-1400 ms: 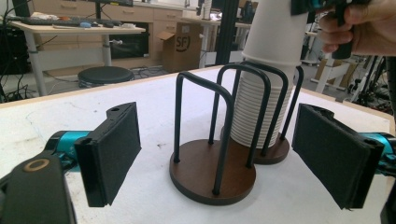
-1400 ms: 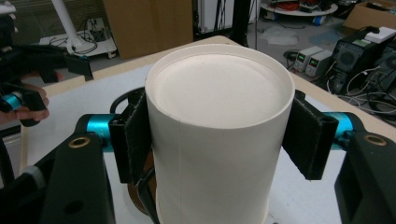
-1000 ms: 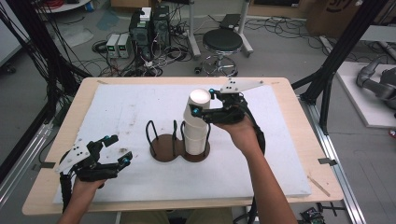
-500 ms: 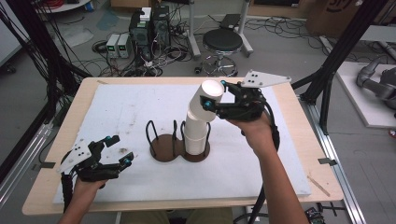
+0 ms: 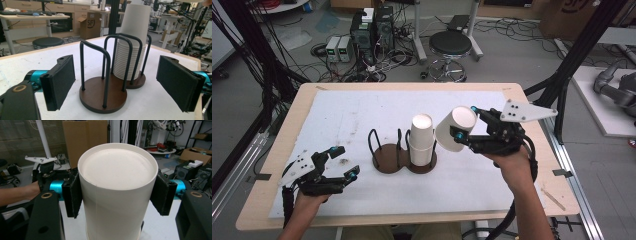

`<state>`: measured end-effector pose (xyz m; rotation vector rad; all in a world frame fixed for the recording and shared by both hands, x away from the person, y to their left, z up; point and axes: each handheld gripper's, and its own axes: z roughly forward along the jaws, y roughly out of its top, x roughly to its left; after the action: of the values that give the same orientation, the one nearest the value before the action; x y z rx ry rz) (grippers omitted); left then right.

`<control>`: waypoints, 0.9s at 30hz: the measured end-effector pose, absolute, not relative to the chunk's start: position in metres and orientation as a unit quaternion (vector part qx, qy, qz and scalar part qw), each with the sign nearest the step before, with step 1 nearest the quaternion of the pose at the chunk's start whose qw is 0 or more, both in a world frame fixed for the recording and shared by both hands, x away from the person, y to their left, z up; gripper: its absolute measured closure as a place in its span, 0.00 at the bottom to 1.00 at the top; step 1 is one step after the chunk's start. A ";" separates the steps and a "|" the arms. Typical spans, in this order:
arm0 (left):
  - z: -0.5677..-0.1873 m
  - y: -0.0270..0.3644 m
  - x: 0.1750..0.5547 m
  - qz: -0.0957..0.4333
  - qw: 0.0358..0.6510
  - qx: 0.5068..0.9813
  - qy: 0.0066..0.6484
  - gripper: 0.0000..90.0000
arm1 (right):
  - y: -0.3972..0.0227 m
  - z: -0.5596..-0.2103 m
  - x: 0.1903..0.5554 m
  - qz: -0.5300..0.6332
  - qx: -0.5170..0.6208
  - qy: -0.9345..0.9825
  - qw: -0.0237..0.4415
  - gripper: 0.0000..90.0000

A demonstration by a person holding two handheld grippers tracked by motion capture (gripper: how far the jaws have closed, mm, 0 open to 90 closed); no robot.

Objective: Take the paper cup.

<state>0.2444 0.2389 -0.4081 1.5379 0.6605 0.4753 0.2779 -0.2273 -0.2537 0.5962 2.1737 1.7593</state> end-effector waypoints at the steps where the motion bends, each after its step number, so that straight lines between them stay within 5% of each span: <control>1: -0.408 0.238 0.244 0.209 0.644 0.677 0.289 0.17 | -0.230 -0.258 0.276 0.609 0.208 0.753 0.140 0.40; 14: -0.410 0.222 0.242 0.190 0.647 0.691 0.262 0.17 | -0.247 -0.326 0.262 0.600 0.224 0.760 0.109 0.40; 27: -0.409 0.211 0.236 0.158 0.646 0.712 0.227 0.17 | -0.219 -0.343 0.264 0.585 0.192 0.783 0.089 0.40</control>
<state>0.2355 0.2115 -0.4091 1.6194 0.5171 0.3601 0.2644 -0.2189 -0.3427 0.5701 2.3296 1.7421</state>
